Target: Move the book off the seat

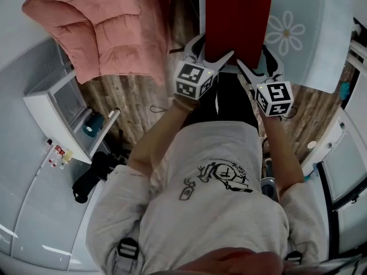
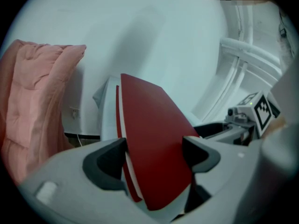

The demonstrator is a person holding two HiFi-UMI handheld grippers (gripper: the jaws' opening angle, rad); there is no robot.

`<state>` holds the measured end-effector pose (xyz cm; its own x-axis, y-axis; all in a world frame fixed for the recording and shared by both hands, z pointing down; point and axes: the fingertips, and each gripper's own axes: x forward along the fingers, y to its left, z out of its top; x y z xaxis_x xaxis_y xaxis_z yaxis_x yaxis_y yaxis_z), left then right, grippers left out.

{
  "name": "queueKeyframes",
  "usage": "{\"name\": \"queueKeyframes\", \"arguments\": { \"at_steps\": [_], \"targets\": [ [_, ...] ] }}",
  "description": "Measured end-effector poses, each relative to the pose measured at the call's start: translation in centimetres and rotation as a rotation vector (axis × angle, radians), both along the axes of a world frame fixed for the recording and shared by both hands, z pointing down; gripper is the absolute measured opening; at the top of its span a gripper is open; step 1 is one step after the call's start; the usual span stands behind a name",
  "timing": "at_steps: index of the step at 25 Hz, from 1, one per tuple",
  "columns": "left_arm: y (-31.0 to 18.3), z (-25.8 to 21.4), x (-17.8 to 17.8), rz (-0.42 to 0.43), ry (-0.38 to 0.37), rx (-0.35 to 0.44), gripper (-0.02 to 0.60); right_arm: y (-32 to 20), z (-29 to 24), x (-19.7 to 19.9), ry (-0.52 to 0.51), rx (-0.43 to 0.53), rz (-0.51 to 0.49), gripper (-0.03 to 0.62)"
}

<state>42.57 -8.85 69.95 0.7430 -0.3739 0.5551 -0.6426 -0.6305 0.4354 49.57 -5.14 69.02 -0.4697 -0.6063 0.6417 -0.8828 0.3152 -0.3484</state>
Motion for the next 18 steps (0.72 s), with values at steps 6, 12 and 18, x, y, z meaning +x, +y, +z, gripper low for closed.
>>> {"name": "queueKeyframes", "arguments": {
  "at_steps": [6, 12, 18],
  "targets": [
    [-0.4, 0.8, 0.1, -0.01, 0.004, -0.002, 0.377, -0.2, 1.2, 0.1, 0.002, -0.01, -0.009, 0.405],
    [-0.8, 1.0, -0.2, -0.016, -0.001, -0.005, 0.376, -0.4, 1.6, -0.1, 0.002, -0.019, -0.016, 0.405],
    [-0.7, 1.0, -0.1, -0.01, -0.012, -0.005, 0.375, -0.3, 1.8, -0.1, 0.002, -0.024, -0.022, 0.403]
  ]
}}
